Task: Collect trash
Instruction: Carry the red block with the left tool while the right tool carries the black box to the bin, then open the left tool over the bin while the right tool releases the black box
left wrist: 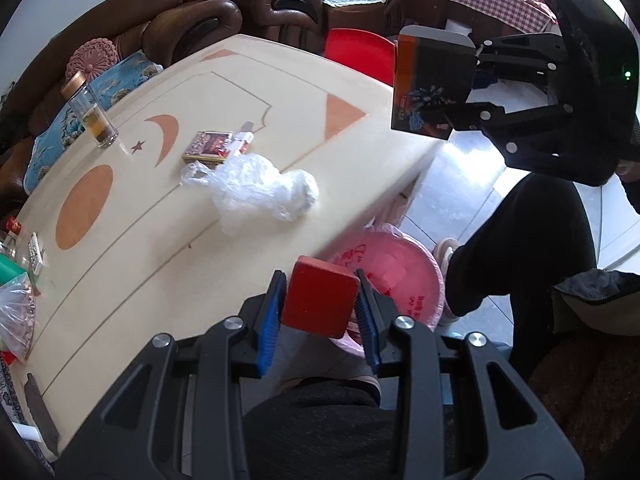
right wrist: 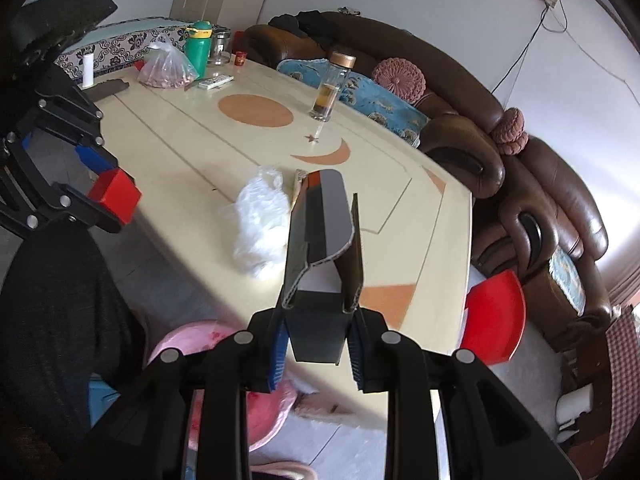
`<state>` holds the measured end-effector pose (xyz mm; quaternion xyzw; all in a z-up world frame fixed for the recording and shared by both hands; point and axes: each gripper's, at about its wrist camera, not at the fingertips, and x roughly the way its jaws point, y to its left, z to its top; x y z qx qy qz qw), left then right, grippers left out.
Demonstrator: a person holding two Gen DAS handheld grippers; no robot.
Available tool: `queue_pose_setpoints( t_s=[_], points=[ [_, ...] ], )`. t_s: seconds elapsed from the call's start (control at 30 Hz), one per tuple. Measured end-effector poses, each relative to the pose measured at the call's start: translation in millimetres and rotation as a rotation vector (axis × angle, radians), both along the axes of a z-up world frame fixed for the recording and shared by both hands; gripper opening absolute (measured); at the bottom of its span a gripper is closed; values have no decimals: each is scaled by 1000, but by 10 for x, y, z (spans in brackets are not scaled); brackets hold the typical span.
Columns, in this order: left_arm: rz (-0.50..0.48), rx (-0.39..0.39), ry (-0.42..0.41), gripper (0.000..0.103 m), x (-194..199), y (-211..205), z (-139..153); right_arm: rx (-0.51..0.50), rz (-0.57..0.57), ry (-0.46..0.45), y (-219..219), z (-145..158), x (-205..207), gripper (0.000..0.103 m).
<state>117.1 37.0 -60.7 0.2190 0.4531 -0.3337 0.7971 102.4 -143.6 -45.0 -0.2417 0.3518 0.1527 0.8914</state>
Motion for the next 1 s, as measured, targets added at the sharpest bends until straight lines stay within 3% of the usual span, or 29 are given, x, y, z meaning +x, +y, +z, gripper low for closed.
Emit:
queue_pose_setpoints(
  t_s=[0.37, 0.5, 0.53, 0.73, 1.0],
  points=[
    [-24, -16, 8, 33, -329, -59, -93, 50, -29, 65, 28, -140, -390, 26],
    [-23, -26, 20, 26, -388, -100, -171, 68, -51, 91, 14, -253, -438, 26],
    [-19, -26, 22, 19, -385, -106, -200, 76, -58, 101, 8, -292, -449, 26],
    [3, -58, 110, 17, -361, -140, -499, 133, -102, 185, -27, -699, -451, 26],
    [14, -90, 209, 17, -272, -245, -876, 133, -142, 300, -15, -1414, -259, 26]
  ],
)
